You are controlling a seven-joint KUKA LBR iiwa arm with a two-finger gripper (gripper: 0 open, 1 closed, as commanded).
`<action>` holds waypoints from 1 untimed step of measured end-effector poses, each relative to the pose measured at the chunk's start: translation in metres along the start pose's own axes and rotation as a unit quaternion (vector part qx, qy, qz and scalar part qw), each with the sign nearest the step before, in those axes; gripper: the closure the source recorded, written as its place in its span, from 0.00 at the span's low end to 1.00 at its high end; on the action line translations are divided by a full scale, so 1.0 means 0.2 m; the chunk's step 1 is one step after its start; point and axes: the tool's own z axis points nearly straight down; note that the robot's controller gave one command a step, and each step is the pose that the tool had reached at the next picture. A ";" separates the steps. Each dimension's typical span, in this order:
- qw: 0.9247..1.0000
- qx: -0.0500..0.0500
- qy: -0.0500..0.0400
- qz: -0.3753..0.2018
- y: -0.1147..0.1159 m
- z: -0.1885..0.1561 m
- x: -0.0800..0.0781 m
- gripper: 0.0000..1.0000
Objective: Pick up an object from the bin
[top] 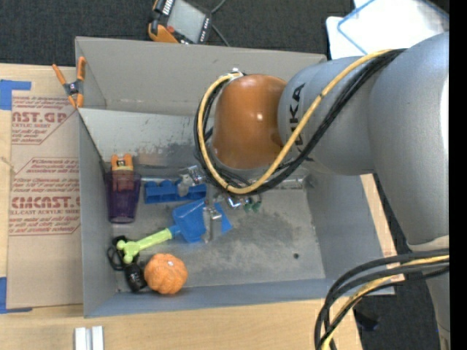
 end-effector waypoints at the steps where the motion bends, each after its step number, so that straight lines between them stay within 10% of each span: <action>1: 0.997 -0.003 0.021 0.077 0.09 0.30 0.16 0.00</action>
Offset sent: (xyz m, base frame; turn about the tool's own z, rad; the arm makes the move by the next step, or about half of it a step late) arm 0.0126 0.0261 -0.0625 -0.2398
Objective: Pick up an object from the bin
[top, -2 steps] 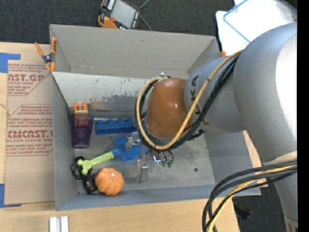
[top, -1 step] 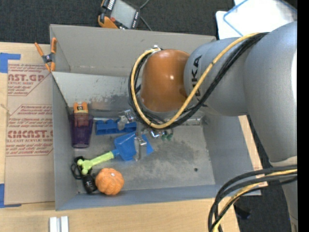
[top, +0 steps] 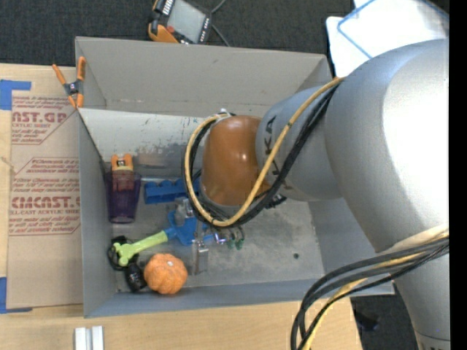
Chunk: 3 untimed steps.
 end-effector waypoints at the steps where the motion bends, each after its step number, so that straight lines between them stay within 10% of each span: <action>1: 0.985 0.005 -0.016 -0.173 0.05 0.00 -0.22 0.00; 2: 0.999 0.000 -0.007 -0.042 0.02 0.00 -0.06 0.00; 3: 0.998 0.002 -0.004 -0.058 0.03 -0.10 -0.08 0.00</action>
Offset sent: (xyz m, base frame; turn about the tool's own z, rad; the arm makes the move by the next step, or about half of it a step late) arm 0.0033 0.0009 -0.0008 -0.0692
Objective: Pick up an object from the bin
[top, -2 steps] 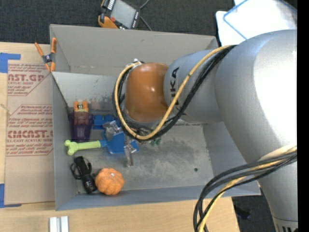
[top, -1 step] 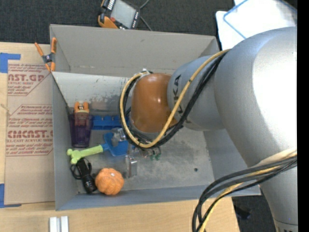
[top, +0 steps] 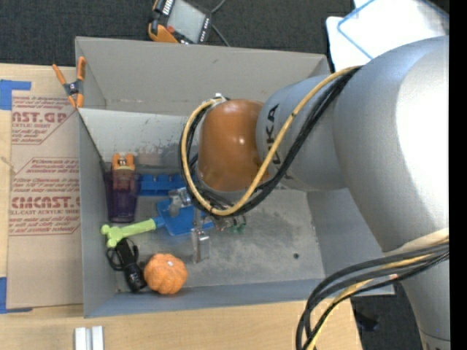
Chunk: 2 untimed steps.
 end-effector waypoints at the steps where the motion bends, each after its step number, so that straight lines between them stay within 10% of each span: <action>1: 0.992 0.000 -0.003 -0.124 -0.09 0.00 0.02 0.00; 2: 0.999 -0.001 -0.006 -0.050 -0.01 0.08 -0.02 0.00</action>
Offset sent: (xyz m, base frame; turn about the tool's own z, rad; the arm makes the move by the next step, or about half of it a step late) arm 0.0064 0.0042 -0.0186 -0.1279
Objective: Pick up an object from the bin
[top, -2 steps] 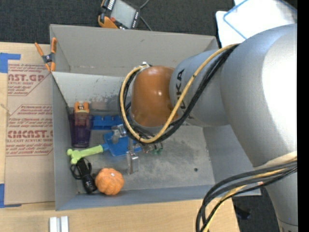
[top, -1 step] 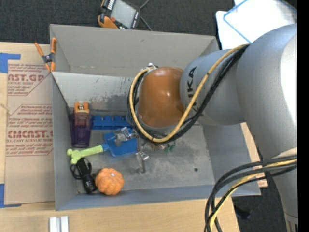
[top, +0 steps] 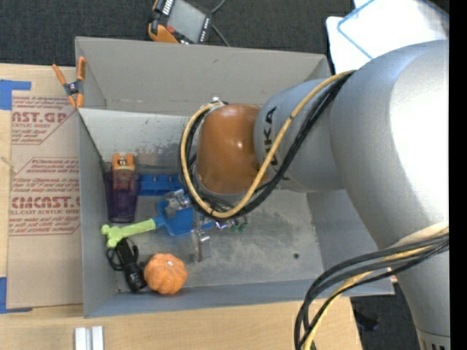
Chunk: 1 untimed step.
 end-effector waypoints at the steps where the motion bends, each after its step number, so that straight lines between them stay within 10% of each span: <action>1: 1.000 -0.001 0.004 -0.008 -0.14 0.01 0.07 1.00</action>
Offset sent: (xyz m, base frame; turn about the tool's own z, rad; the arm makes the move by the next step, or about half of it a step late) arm 0.0000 0.0000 0.0000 0.0000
